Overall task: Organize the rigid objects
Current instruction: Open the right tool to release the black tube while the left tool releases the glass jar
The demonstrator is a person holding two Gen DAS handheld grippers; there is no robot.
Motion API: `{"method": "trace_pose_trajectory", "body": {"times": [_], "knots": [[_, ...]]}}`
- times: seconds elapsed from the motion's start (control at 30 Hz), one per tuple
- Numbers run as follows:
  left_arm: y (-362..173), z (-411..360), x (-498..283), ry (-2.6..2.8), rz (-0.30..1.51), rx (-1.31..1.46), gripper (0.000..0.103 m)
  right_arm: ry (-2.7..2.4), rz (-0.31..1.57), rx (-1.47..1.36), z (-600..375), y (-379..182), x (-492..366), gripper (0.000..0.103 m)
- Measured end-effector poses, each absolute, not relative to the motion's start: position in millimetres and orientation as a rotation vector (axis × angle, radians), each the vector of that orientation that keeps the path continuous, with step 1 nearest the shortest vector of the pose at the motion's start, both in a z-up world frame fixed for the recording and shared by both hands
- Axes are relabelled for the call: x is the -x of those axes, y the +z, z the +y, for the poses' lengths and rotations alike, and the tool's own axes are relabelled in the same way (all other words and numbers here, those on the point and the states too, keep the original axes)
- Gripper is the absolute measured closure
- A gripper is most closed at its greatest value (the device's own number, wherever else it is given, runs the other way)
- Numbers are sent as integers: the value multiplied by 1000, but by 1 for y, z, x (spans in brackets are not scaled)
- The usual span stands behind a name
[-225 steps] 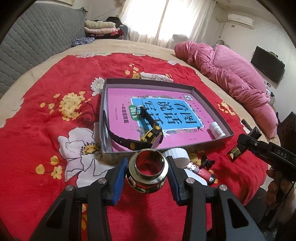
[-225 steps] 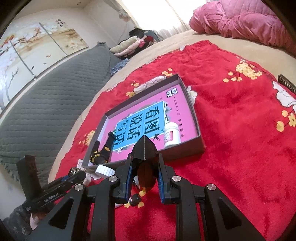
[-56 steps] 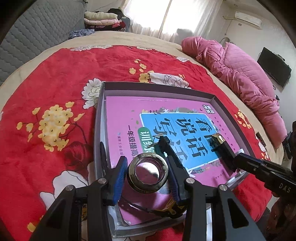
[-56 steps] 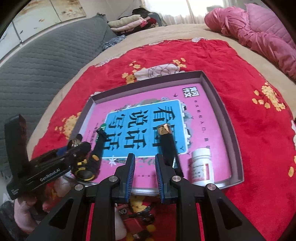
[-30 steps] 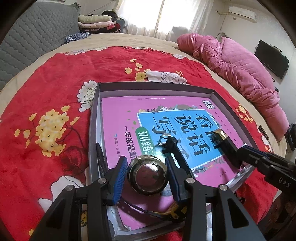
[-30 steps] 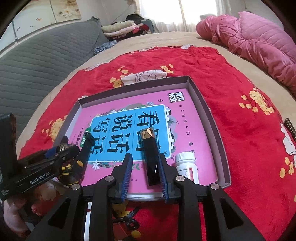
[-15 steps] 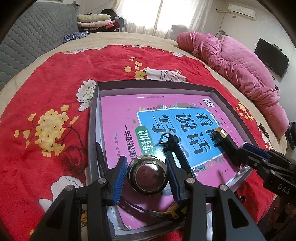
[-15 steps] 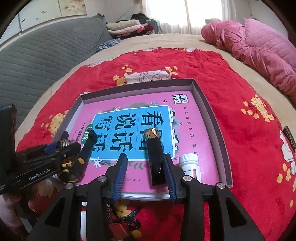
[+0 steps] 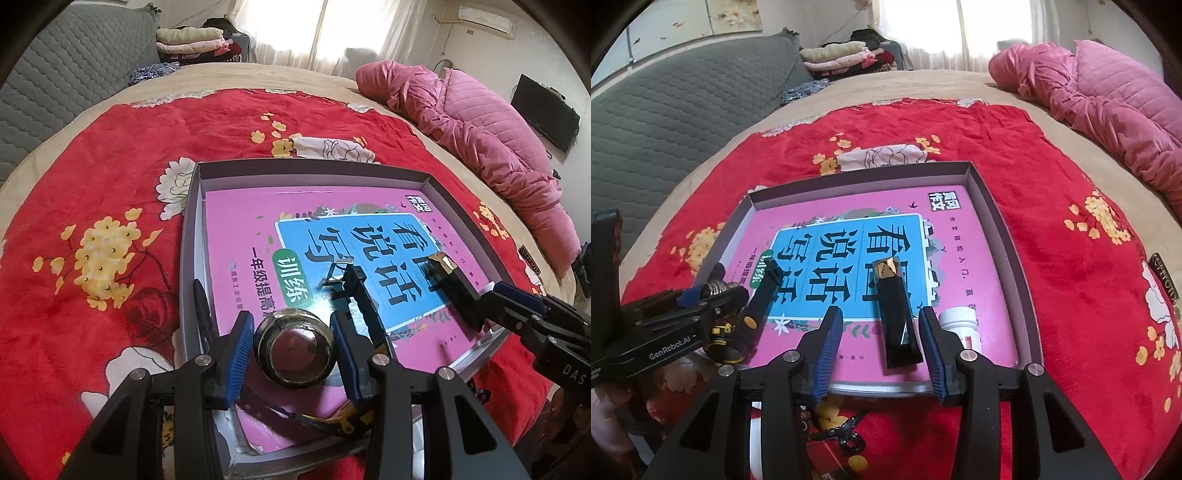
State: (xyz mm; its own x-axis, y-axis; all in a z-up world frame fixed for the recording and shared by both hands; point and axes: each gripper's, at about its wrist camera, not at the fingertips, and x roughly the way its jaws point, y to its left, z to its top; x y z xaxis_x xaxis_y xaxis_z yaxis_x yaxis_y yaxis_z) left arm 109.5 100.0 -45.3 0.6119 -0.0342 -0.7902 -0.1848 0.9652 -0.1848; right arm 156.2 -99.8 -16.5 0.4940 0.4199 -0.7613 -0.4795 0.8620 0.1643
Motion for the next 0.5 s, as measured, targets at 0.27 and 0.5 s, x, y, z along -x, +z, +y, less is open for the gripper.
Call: {"method": "trace_pose_trajectory", "body": {"times": [0.27, 0.5], "knots": [[-43, 101, -106, 105, 916, 250, 60, 542, 886, 82, -101, -12, -154, 46], [-41, 101, -104, 103, 916, 246, 60, 546, 873, 83, -102, -7, -152, 42]]}}
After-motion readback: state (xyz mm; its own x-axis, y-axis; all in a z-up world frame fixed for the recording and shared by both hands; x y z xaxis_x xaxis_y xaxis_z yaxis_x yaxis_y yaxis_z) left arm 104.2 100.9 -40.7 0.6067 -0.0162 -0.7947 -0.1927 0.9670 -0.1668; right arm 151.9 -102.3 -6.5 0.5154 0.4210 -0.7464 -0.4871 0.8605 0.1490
